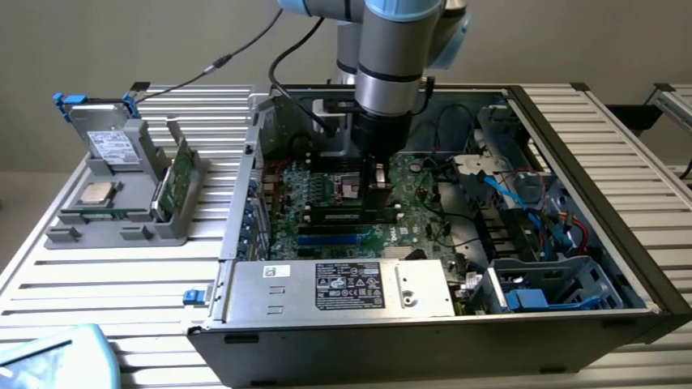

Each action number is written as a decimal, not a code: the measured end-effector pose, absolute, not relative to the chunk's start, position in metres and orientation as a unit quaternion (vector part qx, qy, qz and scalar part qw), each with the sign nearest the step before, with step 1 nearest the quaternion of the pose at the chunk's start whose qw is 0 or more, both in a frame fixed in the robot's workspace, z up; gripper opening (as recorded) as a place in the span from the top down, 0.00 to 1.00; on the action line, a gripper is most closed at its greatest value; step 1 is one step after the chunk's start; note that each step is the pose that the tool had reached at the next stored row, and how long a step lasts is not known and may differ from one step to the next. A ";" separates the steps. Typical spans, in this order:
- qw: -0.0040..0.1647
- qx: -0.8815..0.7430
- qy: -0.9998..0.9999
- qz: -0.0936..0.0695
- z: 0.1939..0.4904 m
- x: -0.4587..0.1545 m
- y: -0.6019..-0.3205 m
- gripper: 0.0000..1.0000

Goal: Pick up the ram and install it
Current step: 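Insert the ram into the slot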

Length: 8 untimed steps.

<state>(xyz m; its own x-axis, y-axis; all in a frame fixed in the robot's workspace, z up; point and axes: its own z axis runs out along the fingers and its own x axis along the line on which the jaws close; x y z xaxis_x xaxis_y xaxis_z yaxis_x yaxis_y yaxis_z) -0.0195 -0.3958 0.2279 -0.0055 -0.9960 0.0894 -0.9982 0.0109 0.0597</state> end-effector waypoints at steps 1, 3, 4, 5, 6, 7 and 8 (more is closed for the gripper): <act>0.052 0.703 -0.709 0.011 0.230 -0.020 -0.396 0.47; 0.052 0.703 -0.709 0.011 0.234 -0.022 -0.395 0.47; 0.052 0.703 -0.709 0.011 0.235 -0.023 -0.395 0.47; 0.052 0.703 -0.709 0.011 0.236 -0.024 -0.395 0.47; 0.052 0.703 -0.709 0.011 0.236 -0.025 -0.395 0.47; 0.051 0.704 -0.708 0.011 0.237 -0.027 -0.395 0.47; 0.051 0.704 -0.708 0.011 0.237 -0.028 -0.395 0.47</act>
<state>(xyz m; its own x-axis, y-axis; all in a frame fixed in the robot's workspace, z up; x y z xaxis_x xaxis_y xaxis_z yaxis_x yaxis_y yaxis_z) -0.0280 -0.3953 0.2370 -0.0022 -0.9961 0.0879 -0.9983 0.0072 0.0571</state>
